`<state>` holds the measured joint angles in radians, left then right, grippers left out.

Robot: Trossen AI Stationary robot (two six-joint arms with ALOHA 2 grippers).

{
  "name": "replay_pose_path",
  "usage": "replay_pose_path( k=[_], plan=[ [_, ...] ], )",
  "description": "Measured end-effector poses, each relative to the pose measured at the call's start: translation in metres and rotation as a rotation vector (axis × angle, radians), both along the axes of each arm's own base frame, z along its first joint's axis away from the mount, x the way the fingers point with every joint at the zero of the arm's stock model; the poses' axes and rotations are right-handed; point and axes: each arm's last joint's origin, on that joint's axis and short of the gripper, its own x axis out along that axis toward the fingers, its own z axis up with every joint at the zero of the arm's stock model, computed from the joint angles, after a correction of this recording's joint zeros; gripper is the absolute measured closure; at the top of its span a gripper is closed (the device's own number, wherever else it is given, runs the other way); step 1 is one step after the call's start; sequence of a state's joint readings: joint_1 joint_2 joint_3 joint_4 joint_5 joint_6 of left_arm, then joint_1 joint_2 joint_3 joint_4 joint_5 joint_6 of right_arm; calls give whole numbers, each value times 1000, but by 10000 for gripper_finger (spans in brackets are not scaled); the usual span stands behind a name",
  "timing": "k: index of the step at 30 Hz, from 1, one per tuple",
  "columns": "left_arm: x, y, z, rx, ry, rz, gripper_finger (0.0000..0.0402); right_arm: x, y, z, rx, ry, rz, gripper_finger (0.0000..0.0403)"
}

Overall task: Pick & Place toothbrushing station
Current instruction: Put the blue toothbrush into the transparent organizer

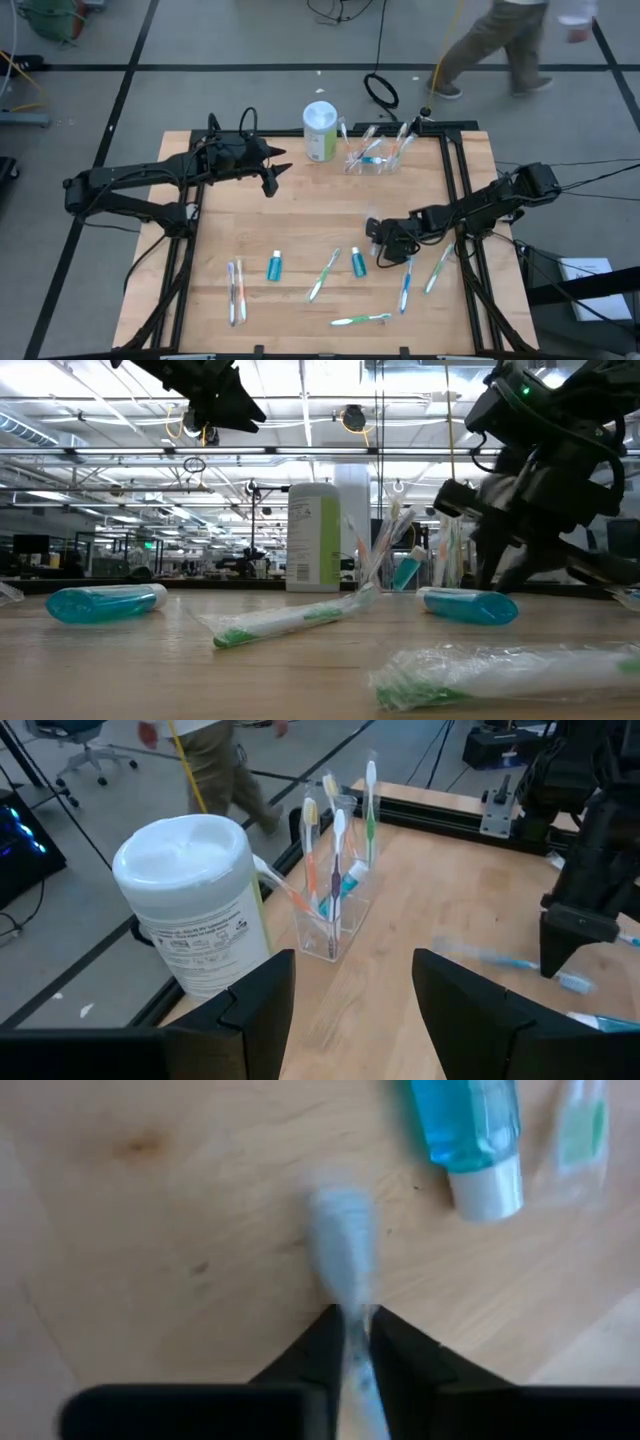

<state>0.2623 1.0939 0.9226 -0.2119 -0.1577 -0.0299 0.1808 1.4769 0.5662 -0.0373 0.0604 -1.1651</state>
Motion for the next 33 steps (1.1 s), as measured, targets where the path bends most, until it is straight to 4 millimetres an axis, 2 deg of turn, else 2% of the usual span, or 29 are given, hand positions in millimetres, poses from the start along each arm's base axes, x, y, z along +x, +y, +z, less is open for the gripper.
replay_pose_path(
  k=[3,8,12,16,21,24,28,33],
  plan=[
    [0,0,0,1,1,0,192,2,1,3,41,-40,-104,393],
    [0,0,-1,-3,12,-1,192,2,1,18,175,-138,-322,385],
    [-1,0,-2,2,20,-4,192,3,-2,48,318,-347,-530,395],
    [-1,0,-2,19,28,-12,192,1,-9,90,428,-680,-695,392],
    [-1,0,-2,-15,12,2,192,-10,-31,134,624,-1072,-989,387],
    [-1,0,-2,-29,6,6,192,-16,-50,140,669,-1176,-1157,391],
    [-1,0,-2,-10,14,-2,192,-16,-70,140,733,-1245,-1268,392],
    [0,-3,-3,-10,30,-13,192,-11,-94,128,645,-1259,-1373,393]
  ],
)
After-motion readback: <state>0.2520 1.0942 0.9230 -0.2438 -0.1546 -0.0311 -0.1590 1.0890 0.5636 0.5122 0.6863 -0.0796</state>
